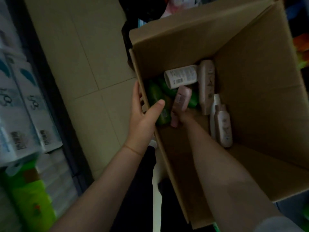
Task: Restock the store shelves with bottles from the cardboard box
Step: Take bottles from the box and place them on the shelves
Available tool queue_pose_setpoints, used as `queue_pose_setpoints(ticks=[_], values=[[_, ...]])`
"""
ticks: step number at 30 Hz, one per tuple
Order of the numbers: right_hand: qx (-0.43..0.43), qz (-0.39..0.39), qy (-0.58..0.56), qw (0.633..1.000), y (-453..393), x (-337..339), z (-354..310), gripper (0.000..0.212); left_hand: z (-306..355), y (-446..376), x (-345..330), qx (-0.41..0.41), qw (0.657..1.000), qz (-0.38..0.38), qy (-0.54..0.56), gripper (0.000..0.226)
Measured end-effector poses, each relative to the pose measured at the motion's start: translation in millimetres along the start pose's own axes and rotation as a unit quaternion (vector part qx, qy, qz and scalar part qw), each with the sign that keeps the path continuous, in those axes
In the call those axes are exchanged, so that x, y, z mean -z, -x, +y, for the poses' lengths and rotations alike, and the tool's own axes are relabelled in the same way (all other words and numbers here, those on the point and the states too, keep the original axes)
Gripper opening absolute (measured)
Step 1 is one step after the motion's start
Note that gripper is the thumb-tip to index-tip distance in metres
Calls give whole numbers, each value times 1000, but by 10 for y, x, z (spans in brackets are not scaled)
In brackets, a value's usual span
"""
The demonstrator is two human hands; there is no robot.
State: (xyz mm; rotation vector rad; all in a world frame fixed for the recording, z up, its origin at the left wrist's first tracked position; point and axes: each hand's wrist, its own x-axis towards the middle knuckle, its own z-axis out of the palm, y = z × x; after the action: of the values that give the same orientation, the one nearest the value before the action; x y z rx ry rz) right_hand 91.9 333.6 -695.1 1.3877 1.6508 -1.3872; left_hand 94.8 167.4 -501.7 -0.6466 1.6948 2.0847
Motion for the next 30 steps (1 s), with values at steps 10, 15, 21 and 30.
queue_pose_setpoints(ticks=[10, 15, 21, 30], values=[[82, -76, -92, 989, 1069, 497, -407, 53, 306, 170, -59, -194, 908, 104, -355, 79], [168, -227, -154, 947, 2385, 1142, -762, 46, 695, 399, -229, -321, 802, -90, -496, 65], [221, -287, -251, 898, 3610, 2036, -831, 47, 1425, 1111, -986, -382, 780, -222, -443, 49], [452, -113, -232, 854, 5351, 3525, -563, 37, 2392, 2932, -2269, -225, 911, -336, -83, 13]])
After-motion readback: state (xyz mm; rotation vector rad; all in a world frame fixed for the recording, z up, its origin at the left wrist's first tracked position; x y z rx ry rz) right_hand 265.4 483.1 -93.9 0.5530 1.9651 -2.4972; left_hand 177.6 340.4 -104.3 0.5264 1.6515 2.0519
